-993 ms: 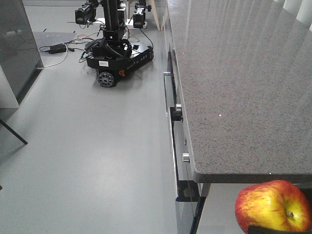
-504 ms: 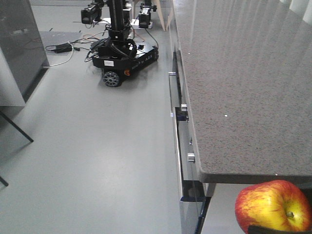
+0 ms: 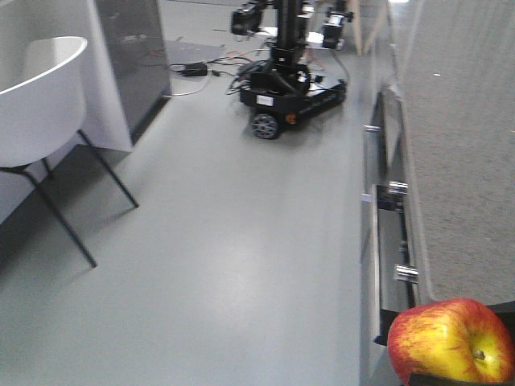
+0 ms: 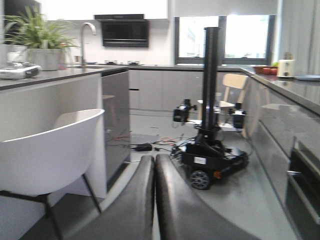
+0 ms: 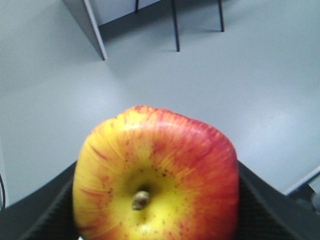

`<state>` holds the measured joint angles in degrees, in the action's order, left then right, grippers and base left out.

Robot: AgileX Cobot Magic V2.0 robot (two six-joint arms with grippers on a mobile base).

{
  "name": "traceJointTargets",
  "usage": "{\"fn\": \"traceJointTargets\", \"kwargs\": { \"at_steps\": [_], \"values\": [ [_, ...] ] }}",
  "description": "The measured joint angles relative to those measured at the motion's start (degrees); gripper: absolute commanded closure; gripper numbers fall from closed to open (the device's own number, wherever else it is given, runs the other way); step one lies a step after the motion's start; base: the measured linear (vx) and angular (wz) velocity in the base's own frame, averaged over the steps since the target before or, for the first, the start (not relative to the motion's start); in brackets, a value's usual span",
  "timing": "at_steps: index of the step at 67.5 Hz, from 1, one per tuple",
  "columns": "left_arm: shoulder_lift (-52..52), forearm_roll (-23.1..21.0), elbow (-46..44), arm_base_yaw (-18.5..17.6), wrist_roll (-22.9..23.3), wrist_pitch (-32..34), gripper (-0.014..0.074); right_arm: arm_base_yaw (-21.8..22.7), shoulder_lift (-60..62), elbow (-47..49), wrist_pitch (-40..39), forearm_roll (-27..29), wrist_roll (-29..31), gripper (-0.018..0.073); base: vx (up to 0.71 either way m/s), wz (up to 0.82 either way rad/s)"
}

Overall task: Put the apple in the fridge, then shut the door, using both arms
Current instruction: 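Turn the base away from the counter toward the open fridge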

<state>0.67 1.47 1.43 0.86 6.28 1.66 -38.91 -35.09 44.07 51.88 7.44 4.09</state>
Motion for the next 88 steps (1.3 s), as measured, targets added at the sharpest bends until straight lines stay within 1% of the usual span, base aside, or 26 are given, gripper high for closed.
{"fn": "traceJointTargets", "kwargs": {
  "at_steps": [88],
  "values": [
    [0.0,0.0,0.0,0.0,0.0,0.0,0.0602,0.0,0.0,0.0,0.1,0.0,0.0,0.0216,-0.04,0.53]
  ]
}}
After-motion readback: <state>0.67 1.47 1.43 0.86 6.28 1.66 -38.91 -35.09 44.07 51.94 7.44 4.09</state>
